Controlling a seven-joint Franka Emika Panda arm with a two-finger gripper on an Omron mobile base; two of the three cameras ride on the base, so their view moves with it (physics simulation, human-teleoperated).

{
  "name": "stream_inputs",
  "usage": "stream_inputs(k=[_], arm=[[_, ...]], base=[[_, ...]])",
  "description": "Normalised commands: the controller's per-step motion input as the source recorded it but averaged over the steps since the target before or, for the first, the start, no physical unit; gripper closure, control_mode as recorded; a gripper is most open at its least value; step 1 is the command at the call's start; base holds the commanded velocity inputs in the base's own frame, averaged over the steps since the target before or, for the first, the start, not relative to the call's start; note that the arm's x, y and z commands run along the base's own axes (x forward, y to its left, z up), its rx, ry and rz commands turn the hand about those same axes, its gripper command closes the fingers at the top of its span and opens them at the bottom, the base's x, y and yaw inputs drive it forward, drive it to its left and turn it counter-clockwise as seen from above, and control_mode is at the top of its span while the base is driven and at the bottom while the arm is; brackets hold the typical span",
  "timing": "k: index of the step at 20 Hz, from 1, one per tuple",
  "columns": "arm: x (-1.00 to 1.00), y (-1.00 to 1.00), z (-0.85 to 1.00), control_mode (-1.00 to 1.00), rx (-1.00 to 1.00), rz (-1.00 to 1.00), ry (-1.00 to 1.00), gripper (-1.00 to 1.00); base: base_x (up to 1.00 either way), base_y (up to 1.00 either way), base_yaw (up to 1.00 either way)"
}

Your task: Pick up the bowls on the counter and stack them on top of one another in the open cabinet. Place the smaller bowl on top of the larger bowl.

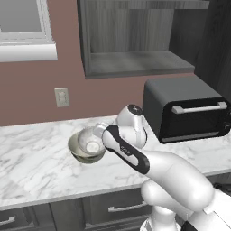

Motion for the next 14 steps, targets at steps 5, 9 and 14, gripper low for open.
stream_inputs(k=[5,9,14], arm=[[0.19,0.03,-0.06,-1.00,0.00,0.00,0.06,1.00],[0.14,0.08,-0.13,-1.00,-0.01,0.00,0.07,1.00],[0.06,0.07,-0.16,-1.00,0.00,0.00,0.04,1.00]], base=[[0.00,0.00,0.00],[0.00,0.00,0.00],[0.00,0.00,0.00]])
